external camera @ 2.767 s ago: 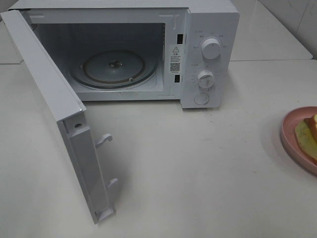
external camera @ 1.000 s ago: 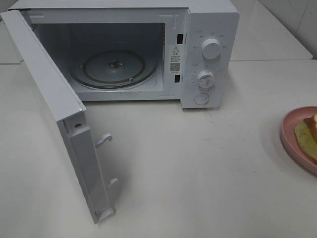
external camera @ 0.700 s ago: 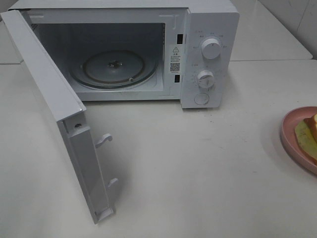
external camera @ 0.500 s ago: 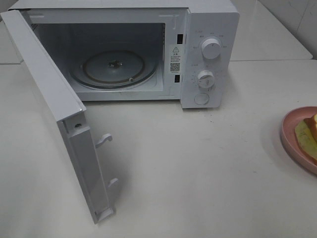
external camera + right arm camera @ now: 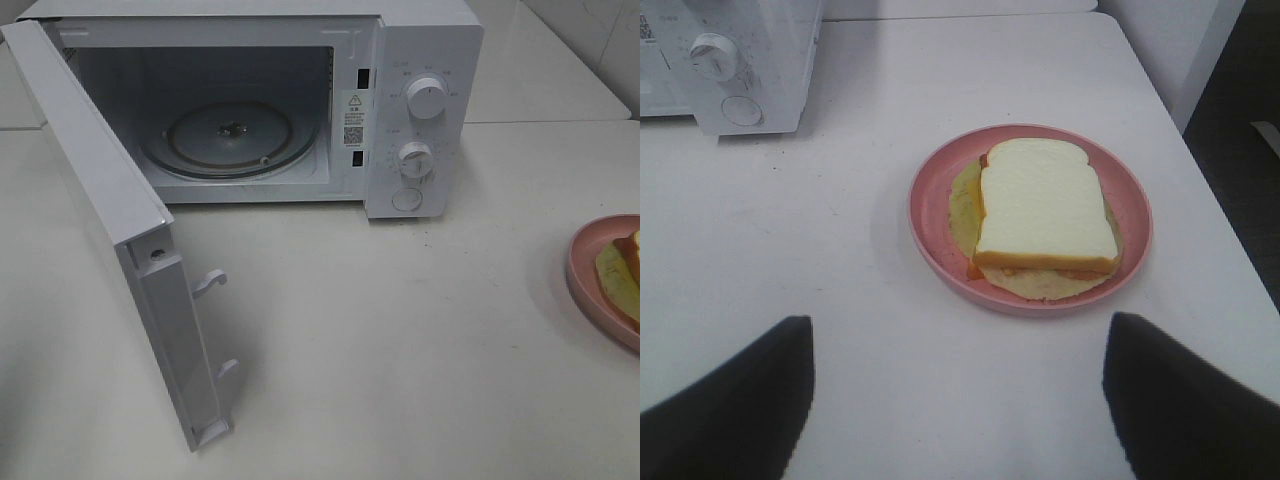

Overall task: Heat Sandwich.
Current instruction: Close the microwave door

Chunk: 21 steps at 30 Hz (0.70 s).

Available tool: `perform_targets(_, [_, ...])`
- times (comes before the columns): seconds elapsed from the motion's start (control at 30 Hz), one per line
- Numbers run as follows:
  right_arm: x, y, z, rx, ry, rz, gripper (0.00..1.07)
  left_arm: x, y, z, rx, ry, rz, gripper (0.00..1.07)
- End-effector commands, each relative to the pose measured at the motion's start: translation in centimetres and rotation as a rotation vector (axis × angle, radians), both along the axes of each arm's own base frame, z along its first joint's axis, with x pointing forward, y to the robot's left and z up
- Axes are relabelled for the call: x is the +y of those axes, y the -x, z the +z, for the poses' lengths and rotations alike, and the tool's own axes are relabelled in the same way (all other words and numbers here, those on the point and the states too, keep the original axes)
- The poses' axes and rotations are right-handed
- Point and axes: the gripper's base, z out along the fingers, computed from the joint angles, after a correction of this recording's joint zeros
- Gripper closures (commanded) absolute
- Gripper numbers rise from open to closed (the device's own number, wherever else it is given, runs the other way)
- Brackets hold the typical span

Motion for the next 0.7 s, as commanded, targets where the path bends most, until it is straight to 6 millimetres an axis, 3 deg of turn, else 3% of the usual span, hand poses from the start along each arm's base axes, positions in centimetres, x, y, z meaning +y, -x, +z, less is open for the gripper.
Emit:
perform_targets(0.03, [0.1,0.3,0.0,-0.035,0.007,0.003,0.32,0.3,-1.4,-1.0,-0.055,0.008,0.032,1.06])
perform_targets(0.37, [0.1,0.3,0.0,-0.035,0.007,0.003,0.32,1.5,-3.8,-5.1,-0.174,-0.076,0.113,1.06])
perform_targets(0.7, [0.1,0.3,0.0,-0.035,0.007,0.003,0.32,2.1,-5.4,-6.3,-0.255,-0.089,0.171,1.06])
